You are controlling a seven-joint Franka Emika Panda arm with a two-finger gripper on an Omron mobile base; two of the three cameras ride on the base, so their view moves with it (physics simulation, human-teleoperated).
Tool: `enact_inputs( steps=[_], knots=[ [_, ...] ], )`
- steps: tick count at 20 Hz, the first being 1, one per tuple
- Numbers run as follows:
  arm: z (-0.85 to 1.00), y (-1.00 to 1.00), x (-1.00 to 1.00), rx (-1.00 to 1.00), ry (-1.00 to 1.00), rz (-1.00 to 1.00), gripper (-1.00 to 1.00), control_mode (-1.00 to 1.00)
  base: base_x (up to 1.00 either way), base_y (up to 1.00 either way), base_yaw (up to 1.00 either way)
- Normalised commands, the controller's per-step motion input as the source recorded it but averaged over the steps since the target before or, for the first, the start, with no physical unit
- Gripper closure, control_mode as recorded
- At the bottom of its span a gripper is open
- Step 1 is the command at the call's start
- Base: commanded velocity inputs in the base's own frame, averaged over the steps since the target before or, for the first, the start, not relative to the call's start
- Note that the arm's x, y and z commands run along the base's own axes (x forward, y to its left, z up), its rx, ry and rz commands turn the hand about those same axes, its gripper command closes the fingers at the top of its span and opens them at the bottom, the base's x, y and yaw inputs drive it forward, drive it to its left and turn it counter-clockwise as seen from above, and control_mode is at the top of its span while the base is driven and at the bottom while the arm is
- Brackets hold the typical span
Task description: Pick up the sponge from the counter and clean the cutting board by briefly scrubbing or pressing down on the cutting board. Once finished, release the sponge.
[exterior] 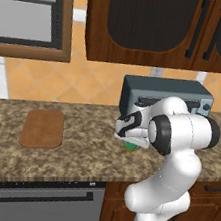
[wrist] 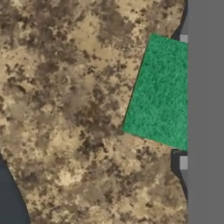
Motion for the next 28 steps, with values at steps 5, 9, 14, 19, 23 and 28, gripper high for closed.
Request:
enact_inputs(
  steps=[5,9,14,19,23,28],
  knots=[
    [-0.01,0.00,-0.16,0.00,-0.08,0.00,1.00,-1.00,0.00,0.00,0.00],
    [0.40,-0.04,-0.57,0.02,-0.11,0.01,1.00,-1.00,0.00,0.00,0.00],
    [0.99,-0.27,-0.89,0.05,-0.08,0.13,1.00,-1.00,0.00,0.00,0.00],
    [0.86,-0.33,-0.90,0.05,-0.18,0.23,1.00,-1.00,0.00,0.00,0.00],
    [0.87,-0.08,-0.83,0.03,-0.28,0.23,1.00,-1.00,0.00,0.00,0.00],
    [0.69,0.10,-0.34,0.00,-0.18,0.15,1.00,-1.00,0.00,0.00,0.00]
  ],
)
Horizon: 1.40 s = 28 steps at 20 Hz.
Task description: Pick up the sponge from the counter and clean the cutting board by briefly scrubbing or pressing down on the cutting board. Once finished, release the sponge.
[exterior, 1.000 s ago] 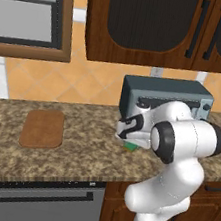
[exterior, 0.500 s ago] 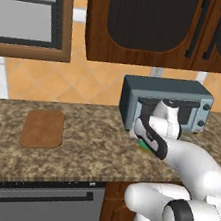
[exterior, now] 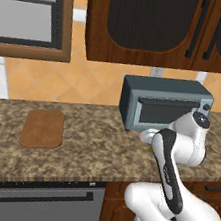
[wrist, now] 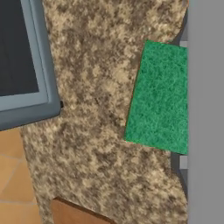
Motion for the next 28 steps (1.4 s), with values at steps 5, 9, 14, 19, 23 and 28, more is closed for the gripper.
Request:
enact_inputs(
  steps=[5,9,14,19,23,28],
  knots=[
    [0.69,0.54,-0.08,-0.02,-0.03,0.08,1.00,-1.00,0.00,0.00,0.00],
    [0.53,0.33,0.08,-0.01,0.06,0.05,1.00,-1.00,0.00,0.00,0.00],
    [0.27,0.02,0.13,0.00,0.03,0.09,1.00,-1.00,0.00,0.00,0.00],
    [0.05,0.03,0.00,0.00,0.00,0.11,1.00,-1.00,0.00,0.00,0.00],
    [0.02,0.10,0.00,0.00,0.00,0.09,1.00,-1.00,0.00,0.00,0.00],
    [0.00,0.30,-0.03,0.00,0.00,0.06,1.00,1.00,-0.01,0.20,0.01]
  ],
)
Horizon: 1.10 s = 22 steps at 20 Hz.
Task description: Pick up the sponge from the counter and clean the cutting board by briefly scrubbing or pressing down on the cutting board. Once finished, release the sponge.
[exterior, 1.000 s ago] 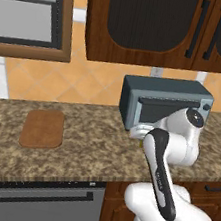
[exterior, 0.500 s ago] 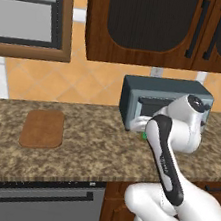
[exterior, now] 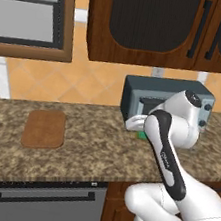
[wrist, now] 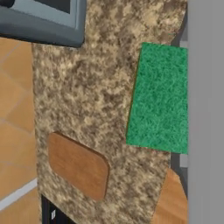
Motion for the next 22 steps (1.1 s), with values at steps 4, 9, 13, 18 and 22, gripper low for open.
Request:
enact_inputs(
  steps=[4,9,13,18,22],
  knots=[
    [0.00,0.00,0.00,0.00,0.00,0.00,1.00,1.00,-0.14,1.00,0.03],
    [0.00,0.00,0.00,0.00,0.00,0.00,1.00,1.00,-0.10,1.00,0.01],
    [0.00,0.00,0.00,0.00,0.00,0.00,1.00,1.00,0.16,0.73,0.02],
    [0.00,0.00,0.00,0.00,0.00,0.00,1.00,1.00,0.60,0.13,0.00],
    [0.00,0.00,0.00,0.00,0.00,0.00,1.00,1.00,0.90,-0.01,0.00]
  ],
)
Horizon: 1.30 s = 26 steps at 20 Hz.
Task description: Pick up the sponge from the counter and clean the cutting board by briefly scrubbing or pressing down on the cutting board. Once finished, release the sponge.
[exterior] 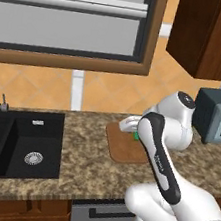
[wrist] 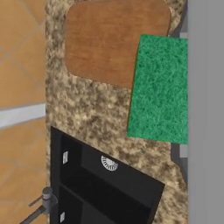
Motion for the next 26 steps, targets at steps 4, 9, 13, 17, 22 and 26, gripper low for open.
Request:
enact_inputs(
  steps=[4,9,13,17,22,26],
  knots=[
    [0.00,0.00,0.00,0.00,0.00,0.00,1.00,1.00,0.88,0.16,-0.04],
    [-0.11,0.08,0.99,-0.15,0.17,-0.08,1.00,-1.00,0.00,0.00,0.00],
    [-0.09,0.13,0.99,-0.09,0.07,-0.02,1.00,-1.00,0.00,0.00,0.00],
    [-0.20,0.25,1.00,-0.15,0.17,0.00,1.00,-1.00,0.00,0.00,0.00],
    [-0.24,0.01,1.00,-0.05,0.16,0.01,1.00,-1.00,0.00,0.00,0.00],
    [-0.45,-0.01,0.73,-0.03,0.03,0.02,1.00,-1.00,0.00,0.00,0.00]
  ],
)
